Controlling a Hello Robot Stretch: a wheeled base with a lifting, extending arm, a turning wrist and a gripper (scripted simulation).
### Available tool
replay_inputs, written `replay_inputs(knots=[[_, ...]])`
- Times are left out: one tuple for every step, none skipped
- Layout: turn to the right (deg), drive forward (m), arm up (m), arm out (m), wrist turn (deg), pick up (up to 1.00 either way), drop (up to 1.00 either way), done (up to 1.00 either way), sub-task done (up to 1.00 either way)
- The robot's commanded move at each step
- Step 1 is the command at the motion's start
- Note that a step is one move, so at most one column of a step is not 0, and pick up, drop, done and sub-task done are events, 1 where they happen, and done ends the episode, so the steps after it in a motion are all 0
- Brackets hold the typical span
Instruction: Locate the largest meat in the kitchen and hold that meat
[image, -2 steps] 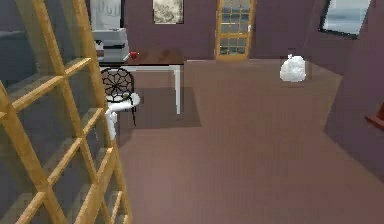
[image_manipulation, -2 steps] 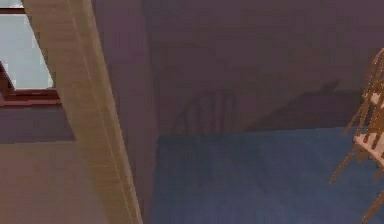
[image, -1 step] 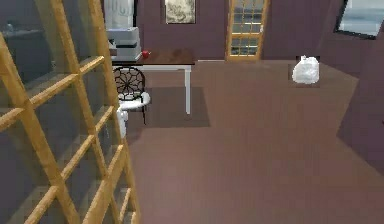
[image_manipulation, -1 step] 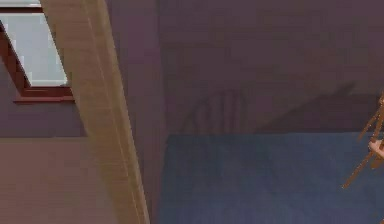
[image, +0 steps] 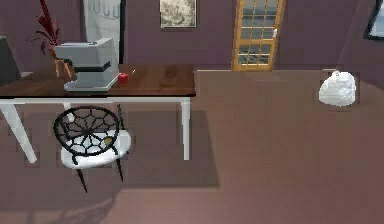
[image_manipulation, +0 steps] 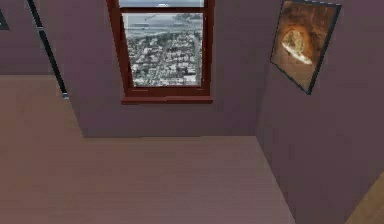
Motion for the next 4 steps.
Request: replay_inputs(knots=[[-3.0, 0.0, 0.0, 0.0, 0.0, 0.0, 0.0, 0.0, 0.0], [0.0, 0.2, 0.0, 0.0, 0.0, 0.0, 0.0, 0.0, 0.0], [36.0, 0.0, 0.0, 0.0, 0.0, 0.0, 0.0, 0.0, 0.0], [0.0, 1.0, 0.0, 0.0, 0.0, 0.0, 0.0, 0.0, 0.0]])
